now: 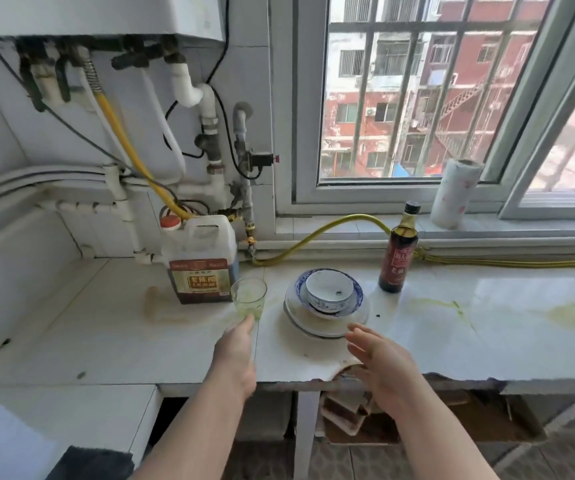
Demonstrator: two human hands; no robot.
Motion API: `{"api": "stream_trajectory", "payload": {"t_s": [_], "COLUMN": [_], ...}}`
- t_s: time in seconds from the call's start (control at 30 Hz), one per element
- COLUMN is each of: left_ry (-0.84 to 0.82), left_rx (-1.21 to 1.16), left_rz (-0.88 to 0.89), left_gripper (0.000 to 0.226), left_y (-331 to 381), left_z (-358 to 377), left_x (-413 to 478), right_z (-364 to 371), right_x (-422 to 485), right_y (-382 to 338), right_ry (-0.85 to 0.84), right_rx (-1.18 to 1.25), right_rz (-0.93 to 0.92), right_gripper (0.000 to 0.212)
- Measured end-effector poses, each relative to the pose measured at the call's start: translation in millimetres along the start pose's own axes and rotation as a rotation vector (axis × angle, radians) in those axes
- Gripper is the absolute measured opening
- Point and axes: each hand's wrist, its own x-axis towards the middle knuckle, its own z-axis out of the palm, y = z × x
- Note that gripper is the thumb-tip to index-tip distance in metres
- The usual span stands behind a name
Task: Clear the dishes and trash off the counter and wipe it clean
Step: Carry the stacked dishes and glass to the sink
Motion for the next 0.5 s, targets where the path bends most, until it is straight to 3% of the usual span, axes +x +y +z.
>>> {"api": "stream_trajectory", "payload": {"t_s": [0.17,0.23,0.33,0.5], "left_ry": [0.069,0.118,0.253,0.452], "left_rx": [0.175,0.25,0.442,0.773], "left_rz": [0.094,0.147,0.205,0.244], "left_gripper": [0.046,0.061,0.082,0.081], "left_y": [6,7,7,15], "left_z": [25,34,43,72], "left_x": [60,90,139,151], "right_z": [-14,-19,-26,-39], "right_x": [58,82,116,164], "right_y": [-25,-41,-65,-92], "right_ry": [-0.01,-0.05,-0.07,-0.087], "right_rx": [0.029,0.013,-0.015,-0.035], "right_rz": [0.004,0.014,0.019,0.025], "right_gripper": [0.025,0.018,0.017,0.029]}}
